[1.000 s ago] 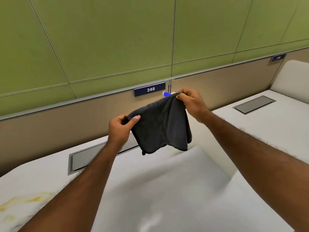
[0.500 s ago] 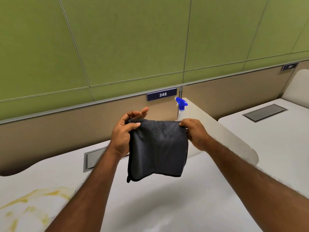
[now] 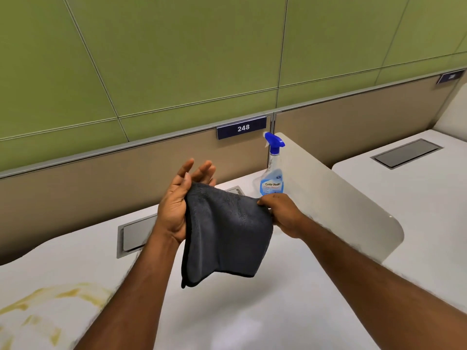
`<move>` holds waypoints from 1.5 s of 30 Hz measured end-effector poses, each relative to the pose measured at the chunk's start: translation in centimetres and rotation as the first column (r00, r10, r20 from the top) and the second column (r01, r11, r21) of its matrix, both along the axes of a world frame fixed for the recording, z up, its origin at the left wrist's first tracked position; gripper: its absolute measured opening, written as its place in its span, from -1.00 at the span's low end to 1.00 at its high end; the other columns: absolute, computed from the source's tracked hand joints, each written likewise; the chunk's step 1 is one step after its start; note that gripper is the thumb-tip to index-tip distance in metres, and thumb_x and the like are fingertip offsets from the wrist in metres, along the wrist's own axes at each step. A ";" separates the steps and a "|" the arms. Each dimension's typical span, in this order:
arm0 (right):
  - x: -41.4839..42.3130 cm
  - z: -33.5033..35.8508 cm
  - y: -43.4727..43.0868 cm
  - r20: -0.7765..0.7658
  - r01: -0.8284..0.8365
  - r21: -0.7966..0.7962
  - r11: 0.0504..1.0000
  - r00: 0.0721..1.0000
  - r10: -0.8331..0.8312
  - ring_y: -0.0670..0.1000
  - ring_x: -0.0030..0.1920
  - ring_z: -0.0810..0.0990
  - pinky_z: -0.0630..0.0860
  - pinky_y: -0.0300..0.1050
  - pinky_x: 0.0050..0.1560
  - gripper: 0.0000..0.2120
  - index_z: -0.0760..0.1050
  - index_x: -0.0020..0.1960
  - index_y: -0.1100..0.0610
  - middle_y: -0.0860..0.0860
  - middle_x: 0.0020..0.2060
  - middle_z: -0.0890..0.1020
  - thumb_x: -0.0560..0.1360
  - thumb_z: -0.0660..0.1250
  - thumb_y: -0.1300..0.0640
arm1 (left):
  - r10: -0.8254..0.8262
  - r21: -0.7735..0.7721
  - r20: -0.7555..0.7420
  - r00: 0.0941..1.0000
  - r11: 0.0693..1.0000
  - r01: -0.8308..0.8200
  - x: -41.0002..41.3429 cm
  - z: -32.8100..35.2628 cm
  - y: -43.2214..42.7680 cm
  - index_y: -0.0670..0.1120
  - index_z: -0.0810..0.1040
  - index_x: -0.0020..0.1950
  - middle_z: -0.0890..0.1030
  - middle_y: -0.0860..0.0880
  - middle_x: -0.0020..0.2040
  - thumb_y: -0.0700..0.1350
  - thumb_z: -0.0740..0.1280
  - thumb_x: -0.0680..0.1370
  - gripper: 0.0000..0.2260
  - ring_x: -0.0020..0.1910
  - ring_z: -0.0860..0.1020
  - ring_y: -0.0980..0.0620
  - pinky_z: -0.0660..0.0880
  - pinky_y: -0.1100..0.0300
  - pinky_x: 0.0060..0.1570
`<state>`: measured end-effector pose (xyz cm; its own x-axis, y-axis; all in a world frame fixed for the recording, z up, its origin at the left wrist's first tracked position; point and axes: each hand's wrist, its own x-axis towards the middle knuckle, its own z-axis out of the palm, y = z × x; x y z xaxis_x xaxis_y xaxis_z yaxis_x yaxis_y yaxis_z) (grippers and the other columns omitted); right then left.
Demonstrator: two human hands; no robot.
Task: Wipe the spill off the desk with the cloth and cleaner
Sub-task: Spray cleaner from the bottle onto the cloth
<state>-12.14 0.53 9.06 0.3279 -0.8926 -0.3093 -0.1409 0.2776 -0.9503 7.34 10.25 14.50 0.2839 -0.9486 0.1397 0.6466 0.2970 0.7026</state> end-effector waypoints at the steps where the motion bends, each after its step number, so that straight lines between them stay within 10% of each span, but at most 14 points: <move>1: 0.1 -0.4 -0.4 -0.044 -0.032 -0.002 0.999 0.999 0.032 0.05 -0.05 0.55 0.53 -0.07 0.02 -0.86 0.47 -0.09 0.07 0.03 -0.09 0.56 0.61 0.18 0.16 | 0.004 0.017 -0.005 1.000 1.000 -0.004 -0.1 -0.4 -0.3 -0.03 0.47 0.24 0.66 -0.10 0.16 -0.15 0.14 0.59 -0.74 0.25 0.58 -0.05 0.55 0.06 0.18; 8: -0.4 -4.0 -3.9 -0.193 -0.265 0.017 0.964 0.945 0.263 0.06 0.02 0.63 0.60 -0.08 0.06 -0.78 0.48 0.18 0.16 0.02 0.02 0.62 0.62 0.20 0.07 | 0.022 0.096 0.018 1.000 0.995 -0.023 0.2 -3.2 -2.8 -0.03 0.45 0.33 0.63 -0.08 0.23 -0.15 0.09 0.63 -0.70 0.31 0.53 -0.04 0.46 0.01 0.29; 14: -2.0 -6.3 -11.1 -0.254 0.175 -0.338 0.925 0.929 -0.268 0.09 0.14 0.61 0.56 -0.07 0.16 -0.74 0.48 0.12 0.16 0.12 0.11 0.61 0.48 0.44 0.13 | 0.043 0.107 0.001 0.999 0.993 -0.043 1.0 -4.4 -4.5 -0.03 0.47 0.31 0.62 -0.07 0.25 -0.13 0.14 0.58 -0.68 0.31 0.53 -0.02 0.48 0.05 0.27; 23: 0.9 -5.8 -20.0 -0.304 0.200 -0.382 0.902 0.895 -0.327 0.12 0.35 0.43 0.44 0.03 0.30 -0.24 0.17 0.45 0.09 0.08 0.40 0.39 0.41 0.51 0.02 | 0.092 0.102 -0.012 0.996 0.991 -0.090 2.3 -4.6 -5.7 0.00 0.59 0.22 0.64 -0.04 0.22 -0.14 0.14 0.57 -0.69 0.29 0.55 0.01 0.51 0.08 0.23; 31: 2.7 -4.4 -22.6 -0.241 0.109 -0.495 0.862 0.936 -0.257 0.03 -0.06 0.54 0.53 0.02 0.15 -0.62 0.46 0.18 0.19 0.05 -0.07 0.58 0.46 0.45 0.05 | 0.099 0.093 0.000 0.995 0.991 -0.099 3.1 -4.5 -6.0 -0.02 0.53 0.26 0.65 -0.01 0.20 -0.16 0.09 0.62 -0.70 0.30 0.54 0.02 0.49 0.08 0.25; 45: -1.0 5.2 -15.5 -0.071 0.025 -0.671 0.741 0.993 -0.098 0.02 -0.21 0.49 0.56 -0.08 -0.08 -0.57 0.46 0.17 -0.07 0.07 -0.22 0.51 0.39 0.48 0.22 | 0.079 0.031 -0.010 0.997 0.996 -0.079 3.2 -2.4 -3.2 -0.06 0.45 0.32 0.64 -0.04 0.20 -0.15 0.14 0.58 -0.68 0.29 0.54 0.02 0.49 0.11 0.25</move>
